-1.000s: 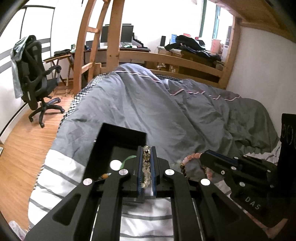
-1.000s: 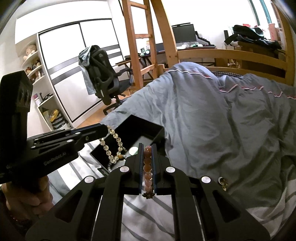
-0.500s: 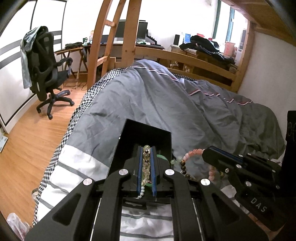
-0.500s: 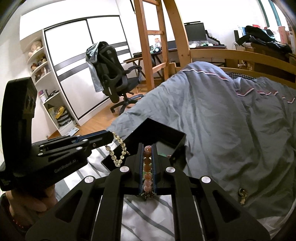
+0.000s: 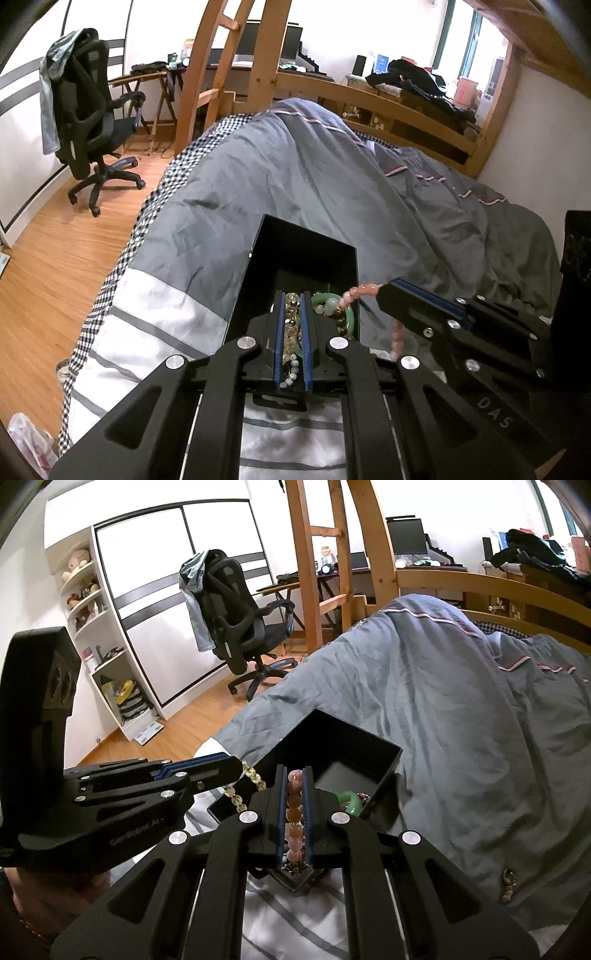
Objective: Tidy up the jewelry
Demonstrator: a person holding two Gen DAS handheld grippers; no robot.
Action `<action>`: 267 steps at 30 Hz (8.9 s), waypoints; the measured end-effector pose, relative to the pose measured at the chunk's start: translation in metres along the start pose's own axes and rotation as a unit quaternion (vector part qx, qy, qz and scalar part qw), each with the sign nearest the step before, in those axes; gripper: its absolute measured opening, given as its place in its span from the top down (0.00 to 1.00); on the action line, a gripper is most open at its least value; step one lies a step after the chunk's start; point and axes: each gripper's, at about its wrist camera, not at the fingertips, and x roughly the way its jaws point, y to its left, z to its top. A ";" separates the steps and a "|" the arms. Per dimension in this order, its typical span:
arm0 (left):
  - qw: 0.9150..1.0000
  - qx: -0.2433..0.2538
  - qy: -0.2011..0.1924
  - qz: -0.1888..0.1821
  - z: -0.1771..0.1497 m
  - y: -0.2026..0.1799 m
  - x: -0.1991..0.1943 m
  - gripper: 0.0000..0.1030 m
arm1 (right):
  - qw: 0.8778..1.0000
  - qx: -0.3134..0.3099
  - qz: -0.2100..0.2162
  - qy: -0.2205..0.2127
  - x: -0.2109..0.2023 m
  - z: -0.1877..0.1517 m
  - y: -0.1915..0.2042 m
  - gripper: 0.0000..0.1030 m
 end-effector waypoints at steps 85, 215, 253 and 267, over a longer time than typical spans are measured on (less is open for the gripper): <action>0.960 0.202 0.115 -0.154 -0.046 -0.204 0.180 0.81 | 0.989 0.058 -0.111 0.084 -0.021 -0.111 -0.203 0.99; 1.000 0.012 0.014 0.001 -0.003 0.010 0.008 0.80 | 0.999 -0.037 0.011 0.025 0.000 -0.020 0.005 0.91; 0.995 0.055 -0.013 0.086 -0.054 -0.004 -0.080 0.06 | 0.999 -0.032 -0.038 0.006 -0.091 -0.037 -0.002 0.04; 0.986 0.116 -0.021 0.114 -0.067 -0.035 -0.071 0.06 | 0.998 -0.034 -0.043 0.007 -0.111 -0.060 -0.008 0.04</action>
